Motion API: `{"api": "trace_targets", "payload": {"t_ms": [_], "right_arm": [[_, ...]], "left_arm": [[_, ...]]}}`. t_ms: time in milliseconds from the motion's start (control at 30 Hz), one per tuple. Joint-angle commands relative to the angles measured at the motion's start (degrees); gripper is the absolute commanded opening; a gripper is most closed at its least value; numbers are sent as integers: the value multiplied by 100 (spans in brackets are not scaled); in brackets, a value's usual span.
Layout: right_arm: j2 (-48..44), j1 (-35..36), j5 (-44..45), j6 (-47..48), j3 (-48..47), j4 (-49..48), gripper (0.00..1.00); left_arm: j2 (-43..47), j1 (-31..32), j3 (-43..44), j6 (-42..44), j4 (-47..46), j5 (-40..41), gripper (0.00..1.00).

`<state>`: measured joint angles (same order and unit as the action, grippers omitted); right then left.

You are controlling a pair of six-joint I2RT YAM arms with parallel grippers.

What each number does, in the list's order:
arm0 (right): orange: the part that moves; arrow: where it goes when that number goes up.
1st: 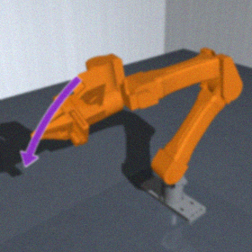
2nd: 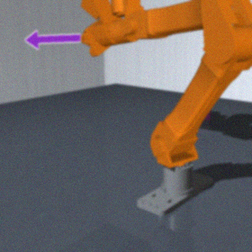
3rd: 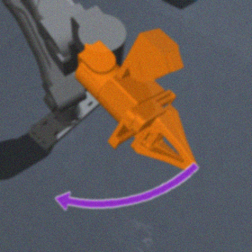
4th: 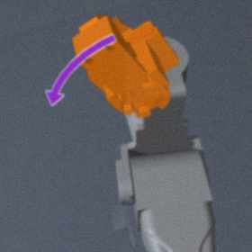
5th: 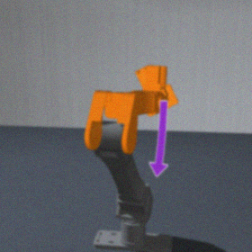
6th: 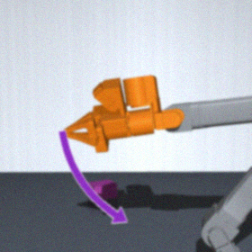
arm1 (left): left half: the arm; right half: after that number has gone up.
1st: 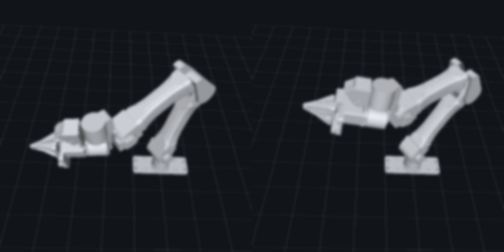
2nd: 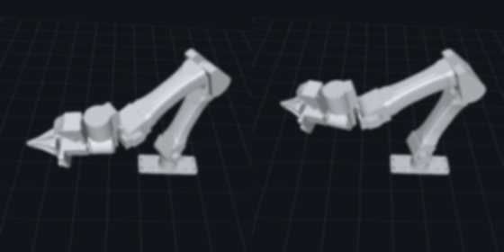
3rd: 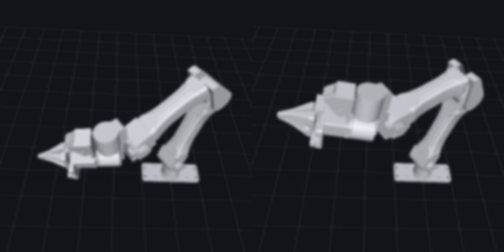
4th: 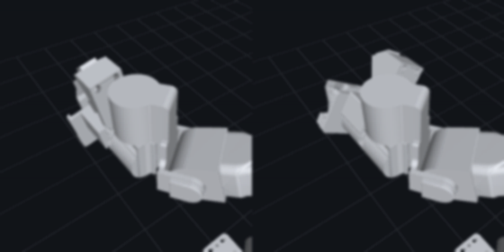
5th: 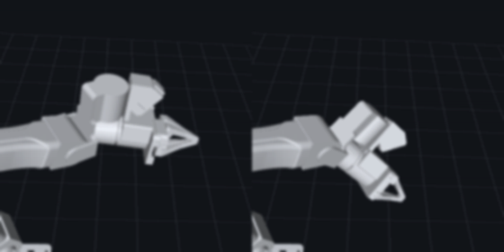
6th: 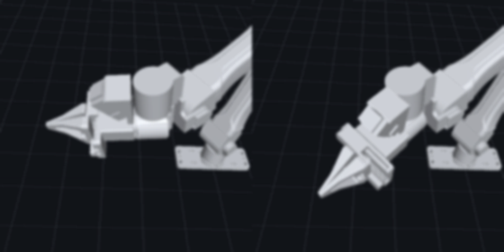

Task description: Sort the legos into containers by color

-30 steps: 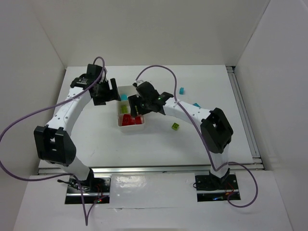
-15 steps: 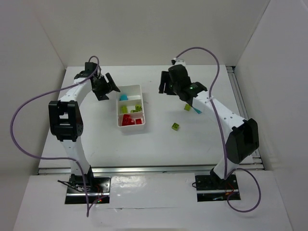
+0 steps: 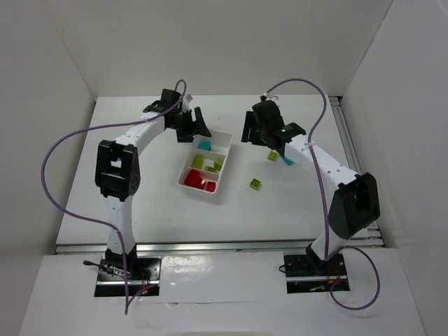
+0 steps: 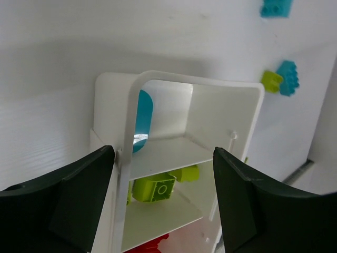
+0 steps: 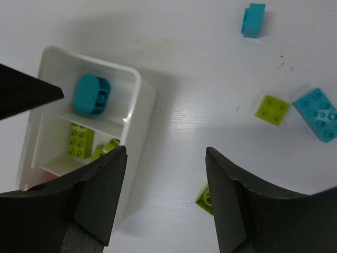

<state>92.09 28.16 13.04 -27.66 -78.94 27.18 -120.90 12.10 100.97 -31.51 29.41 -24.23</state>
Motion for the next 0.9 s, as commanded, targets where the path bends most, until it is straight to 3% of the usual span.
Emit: {"api": "trace_targets", "payload": {"t_ms": [0,167,333,600,700,867], "right_arm": [[-253,-196,146,-152,62,138,69],[-44,-618,269,-362,63,297,71],[729,-1128,393,-346,-411,191,71],[2637,-1234,612,146,-2133,402,78],[3173,-1234,612,261,-2556,332,84],[3902,-1287,629,314,-3171,227,81]], "left_arm": [[-56,284,292,162,-215,-723,85],[-398,284,923,215,-164,-1240,83],[-154,284,1267,206,134,-1024,83],[1348,48,539,434,979,882,86],[1980,47,-120,435,1032,1147,86],[2588,-6,-832,488,1032,1332,86]]}}
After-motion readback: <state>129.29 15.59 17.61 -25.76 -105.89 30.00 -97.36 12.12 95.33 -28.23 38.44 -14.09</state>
